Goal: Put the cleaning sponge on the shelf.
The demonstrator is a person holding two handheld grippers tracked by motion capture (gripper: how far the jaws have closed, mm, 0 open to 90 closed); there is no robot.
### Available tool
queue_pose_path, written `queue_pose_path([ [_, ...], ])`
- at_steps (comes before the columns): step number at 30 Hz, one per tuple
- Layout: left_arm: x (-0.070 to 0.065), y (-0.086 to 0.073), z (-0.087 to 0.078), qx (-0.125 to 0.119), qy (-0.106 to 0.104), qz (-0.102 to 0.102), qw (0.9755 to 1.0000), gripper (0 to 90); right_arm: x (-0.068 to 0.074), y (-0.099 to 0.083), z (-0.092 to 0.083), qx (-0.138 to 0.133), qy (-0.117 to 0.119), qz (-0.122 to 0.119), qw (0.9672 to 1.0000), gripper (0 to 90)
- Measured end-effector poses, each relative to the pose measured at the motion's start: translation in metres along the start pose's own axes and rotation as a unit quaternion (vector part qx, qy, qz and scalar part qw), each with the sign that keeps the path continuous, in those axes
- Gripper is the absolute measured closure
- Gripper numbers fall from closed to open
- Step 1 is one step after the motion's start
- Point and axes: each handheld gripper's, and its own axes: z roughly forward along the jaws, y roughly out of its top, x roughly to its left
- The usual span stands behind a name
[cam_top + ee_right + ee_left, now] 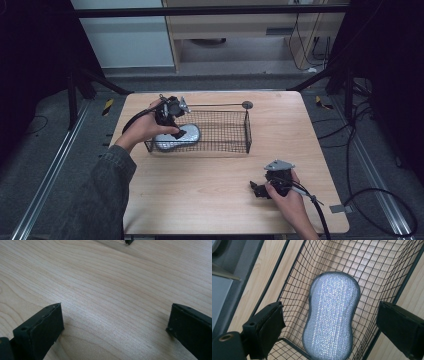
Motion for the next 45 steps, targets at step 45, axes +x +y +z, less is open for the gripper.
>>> queue_pose_path([
  [45,-0.084,-0.017,-0.028,-0.096,0.021,-0.144,0.9846,4.4,0.001,0.000,0.000,-0.001,-0.004,0.004,1.0000,0.4],
])
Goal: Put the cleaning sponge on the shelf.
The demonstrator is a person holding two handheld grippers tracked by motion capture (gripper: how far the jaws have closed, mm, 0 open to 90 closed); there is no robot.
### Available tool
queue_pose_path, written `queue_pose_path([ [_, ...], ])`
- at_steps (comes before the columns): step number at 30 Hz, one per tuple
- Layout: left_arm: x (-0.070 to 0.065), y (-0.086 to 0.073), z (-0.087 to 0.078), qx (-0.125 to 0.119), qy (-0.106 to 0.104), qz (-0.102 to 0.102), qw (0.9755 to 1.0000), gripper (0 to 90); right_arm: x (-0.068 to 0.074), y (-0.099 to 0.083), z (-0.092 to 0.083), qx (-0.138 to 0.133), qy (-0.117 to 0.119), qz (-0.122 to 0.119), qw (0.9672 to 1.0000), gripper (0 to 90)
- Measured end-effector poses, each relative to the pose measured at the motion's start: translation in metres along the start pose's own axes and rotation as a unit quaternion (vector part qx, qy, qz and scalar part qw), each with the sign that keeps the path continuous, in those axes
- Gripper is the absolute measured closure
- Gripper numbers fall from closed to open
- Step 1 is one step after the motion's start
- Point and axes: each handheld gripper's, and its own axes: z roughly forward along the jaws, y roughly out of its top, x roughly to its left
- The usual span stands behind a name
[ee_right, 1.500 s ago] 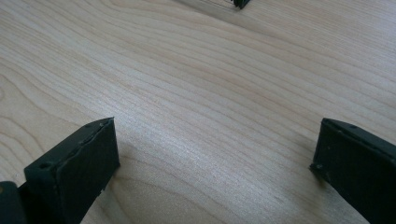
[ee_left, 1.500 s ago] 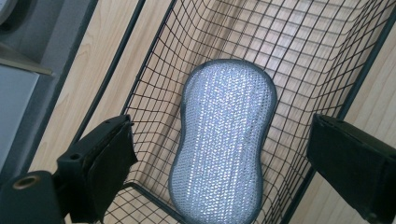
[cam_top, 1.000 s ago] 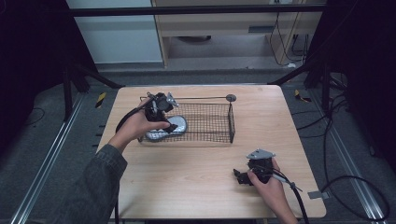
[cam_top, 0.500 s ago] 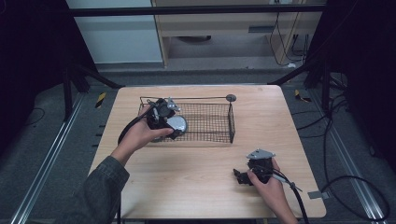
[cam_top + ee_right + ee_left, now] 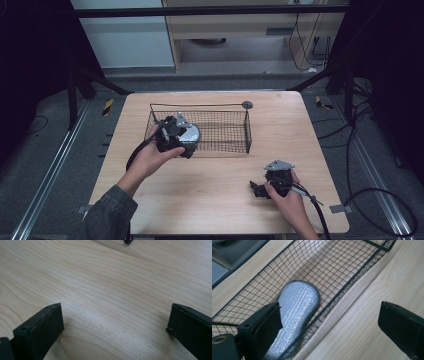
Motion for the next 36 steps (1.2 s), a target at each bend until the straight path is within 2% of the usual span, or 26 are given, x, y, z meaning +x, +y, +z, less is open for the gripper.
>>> queue_pose_path([
  [3,-0.008,-0.009,-0.006,-0.010,-0.002,-0.008,0.9999,4.3,0.000,0.000,0.000,0.000,0.000,0.000,1.0000,0.4],
  [7,-0.016,-0.021,-0.012,-0.010,0.003,-0.002,0.9999,4.3,0.000,0.000,0.000,0.000,-0.001,0.001,1.0000,0.4],
  [10,-0.020,-0.031,-0.015,-0.017,0.001,-0.013,0.9998,4.2,0.000,0.000,0.000,0.000,-0.001,0.001,1.0000,0.5],
  [12,-0.021,-0.037,-0.016,-0.009,0.010,-0.006,0.9999,4.3,0.000,0.000,0.000,0.000,-0.001,0.001,1.0000,0.5],
  [13,-0.022,-0.042,-0.017,-0.010,0.015,-0.009,0.9998,4.3,0.000,0.000,0.000,0.000,-0.001,0.001,1.0000,0.5],
  [21,-0.026,-0.074,-0.016,-0.014,0.012,-0.043,0.9989,4.5,0.001,0.000,0.000,0.000,-0.002,0.002,1.0000,0.5],
  [25,-0.025,-0.093,-0.014,0.001,0.017,-0.050,0.9986,4.6,0.001,0.000,0.000,0.000,-0.002,0.002,1.0000,0.5],
  [28,-0.020,-0.109,-0.014,0.002,0.020,-0.072,0.9972,4.6,0.001,0.000,0.000,0.000,-0.002,0.002,1.0000,0.5],
  [30,-0.017,-0.118,-0.013,0.011,0.031,-0.076,0.9966,4.6,0.000,0.000,0.000,0.000,-0.002,0.000,1.0000,0.5],
  [36,-0.002,-0.150,-0.010,0.027,0.054,-0.114,0.9917,4.8,0.001,0.000,0.000,0.000,-0.002,0.001,1.0000,0.5],
])
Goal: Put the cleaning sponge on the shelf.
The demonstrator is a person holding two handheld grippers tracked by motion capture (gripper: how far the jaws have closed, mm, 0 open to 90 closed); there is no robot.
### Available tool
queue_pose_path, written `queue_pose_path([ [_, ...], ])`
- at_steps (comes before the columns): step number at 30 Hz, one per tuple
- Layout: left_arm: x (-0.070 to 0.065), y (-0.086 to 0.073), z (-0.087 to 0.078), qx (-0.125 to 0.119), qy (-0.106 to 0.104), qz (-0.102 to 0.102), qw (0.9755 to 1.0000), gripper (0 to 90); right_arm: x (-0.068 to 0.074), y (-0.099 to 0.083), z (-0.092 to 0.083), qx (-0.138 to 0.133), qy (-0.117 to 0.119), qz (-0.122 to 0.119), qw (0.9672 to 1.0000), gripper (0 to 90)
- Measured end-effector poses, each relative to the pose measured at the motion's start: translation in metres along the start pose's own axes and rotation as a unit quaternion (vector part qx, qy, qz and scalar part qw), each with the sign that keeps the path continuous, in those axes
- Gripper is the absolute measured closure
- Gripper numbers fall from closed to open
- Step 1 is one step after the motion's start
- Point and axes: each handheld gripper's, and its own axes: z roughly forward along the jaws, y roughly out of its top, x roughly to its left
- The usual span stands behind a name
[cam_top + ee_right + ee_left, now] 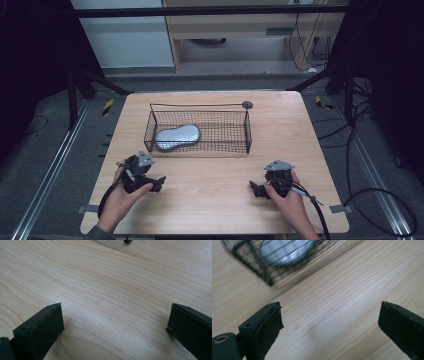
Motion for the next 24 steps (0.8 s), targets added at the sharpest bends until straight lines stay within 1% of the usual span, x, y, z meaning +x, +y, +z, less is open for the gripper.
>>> queue_pose_path([
  [2,0.009,-0.007,0.004,0.003,0.002,-0.016,0.9999,4.8,0.000,0.000,0.000,0.000,0.000,0.000,1.0000,0.5],
  [4,0.016,-0.011,0.008,0.005,0.012,-0.028,0.9995,4.8,0.000,0.000,0.000,0.000,0.000,0.001,1.0000,0.5],
  [7,0.026,-0.017,0.011,0.004,0.012,-0.045,0.9989,4.7,0.000,0.000,0.000,-0.001,0.001,0.001,1.0000,0.5],
  [14,0.043,-0.026,0.018,-0.003,0.022,-0.074,0.9970,4.6,0.000,0.000,0.000,0.000,0.001,0.001,1.0000,0.4],
  [17,0.050,-0.029,0.022,-0.005,0.021,-0.085,0.9962,4.5,0.000,0.000,0.000,0.000,0.001,0.001,1.0000,0.4],
  [20,0.053,-0.030,0.027,-0.006,0.020,-0.089,0.9958,4.4,0.000,0.000,0.000,0.000,0.000,0.002,1.0000,0.4],
  [24,0.056,-0.032,0.034,0.000,0.016,-0.091,0.9957,4.2,0.000,0.000,0.000,0.000,0.000,0.002,1.0000,0.4],
])
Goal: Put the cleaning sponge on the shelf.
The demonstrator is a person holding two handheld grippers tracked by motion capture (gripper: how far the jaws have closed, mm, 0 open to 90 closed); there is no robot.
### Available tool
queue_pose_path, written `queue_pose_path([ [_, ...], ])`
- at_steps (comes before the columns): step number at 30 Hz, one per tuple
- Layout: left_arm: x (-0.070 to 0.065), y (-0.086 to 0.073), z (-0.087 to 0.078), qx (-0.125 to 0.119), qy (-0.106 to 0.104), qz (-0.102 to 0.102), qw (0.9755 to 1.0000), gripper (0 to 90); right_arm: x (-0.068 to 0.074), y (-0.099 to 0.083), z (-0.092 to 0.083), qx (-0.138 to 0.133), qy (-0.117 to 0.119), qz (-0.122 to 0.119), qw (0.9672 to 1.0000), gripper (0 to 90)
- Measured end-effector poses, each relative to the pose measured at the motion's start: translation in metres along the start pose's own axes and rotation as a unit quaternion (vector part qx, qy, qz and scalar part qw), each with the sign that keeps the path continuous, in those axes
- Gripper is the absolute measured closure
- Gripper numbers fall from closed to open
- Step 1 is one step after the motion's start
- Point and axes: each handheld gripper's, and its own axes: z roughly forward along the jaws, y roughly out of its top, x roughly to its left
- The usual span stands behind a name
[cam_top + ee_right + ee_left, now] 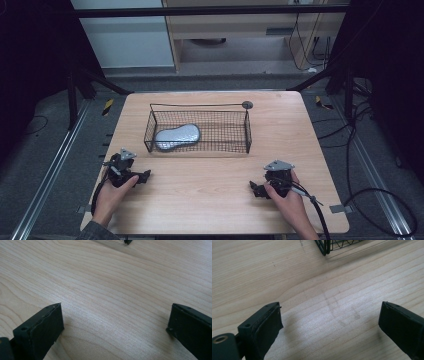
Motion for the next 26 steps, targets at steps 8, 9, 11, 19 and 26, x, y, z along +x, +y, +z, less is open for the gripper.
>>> queue_pose_path([
  [8,0.005,-0.004,0.006,-0.012,-0.015,-0.017,0.9997,1.5,0.000,0.000,0.000,0.000,0.000,0.000,1.0000,0.4],
  [9,0.006,-0.005,0.006,-0.016,-0.017,-0.018,0.9996,0.9,0.000,0.000,0.000,0.000,0.000,0.000,1.0000,0.4],
  [11,0.006,-0.006,0.007,-0.022,-0.018,-0.019,0.9994,0.2,0.000,0.000,0.000,0.000,0.000,0.000,1.0000,0.4],
  [19,0.007,-0.012,0.008,-0.051,-0.025,-0.015,0.9983,0.0,0.000,0.000,0.000,0.000,-0.001,0.001,1.0000,0.3],
  [26,0.007,-0.012,0.008,-0.051,-0.025,-0.015,0.9983,0.0,0.001,0.000,0.000,0.000,-0.004,0.004,1.0000,0.4],
])
